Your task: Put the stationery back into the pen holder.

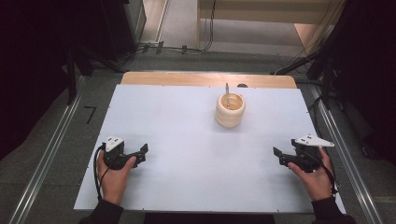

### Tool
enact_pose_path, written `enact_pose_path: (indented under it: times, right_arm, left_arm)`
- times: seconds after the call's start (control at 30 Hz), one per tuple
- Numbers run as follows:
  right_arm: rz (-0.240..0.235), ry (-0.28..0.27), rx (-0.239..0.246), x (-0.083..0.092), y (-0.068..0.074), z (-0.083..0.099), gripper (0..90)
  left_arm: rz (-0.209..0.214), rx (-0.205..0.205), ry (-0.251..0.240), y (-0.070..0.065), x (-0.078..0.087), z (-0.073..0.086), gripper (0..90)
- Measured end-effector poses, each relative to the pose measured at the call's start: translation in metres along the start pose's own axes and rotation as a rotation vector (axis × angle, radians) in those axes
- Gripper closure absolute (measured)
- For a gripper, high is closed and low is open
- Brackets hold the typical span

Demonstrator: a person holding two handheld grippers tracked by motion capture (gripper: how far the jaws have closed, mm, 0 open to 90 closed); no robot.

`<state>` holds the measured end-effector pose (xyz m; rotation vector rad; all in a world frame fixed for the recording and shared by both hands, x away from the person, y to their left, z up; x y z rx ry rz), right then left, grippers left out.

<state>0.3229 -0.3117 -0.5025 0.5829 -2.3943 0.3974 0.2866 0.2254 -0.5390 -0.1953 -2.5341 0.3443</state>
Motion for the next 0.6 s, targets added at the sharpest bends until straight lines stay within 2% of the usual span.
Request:
enact_pose_path:
  times: [0.4, 0.53, 0.6]
  right_arm:
    - [0.024, 0.010, -0.037, 0.012, -0.013, 0.016, 19.3]
    - [0.032, 0.005, -0.047, 0.016, -0.016, 0.020, 19.2]
    - [0.034, 0.000, -0.052, 0.019, -0.018, 0.021, 19.1]
  left_arm:
    - [0.003, -0.002, 0.002, -0.002, 0.000, 0.001, 4.7]
    - [0.028, -0.006, 0.008, -0.009, 0.001, 0.001, 4.7]
    - [0.057, -0.002, 0.009, -0.017, 0.001, 0.000, 4.7]
Point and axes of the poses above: each handheld gripper's, and its own axes: x roughly backward along the jaws, z roughly out of its underside, y roughly to its left, the point moved 4 cm from there along -x, roughly forward along the jaws, and after that the axes turned 7 degrees about x, right-handed, at the moved point
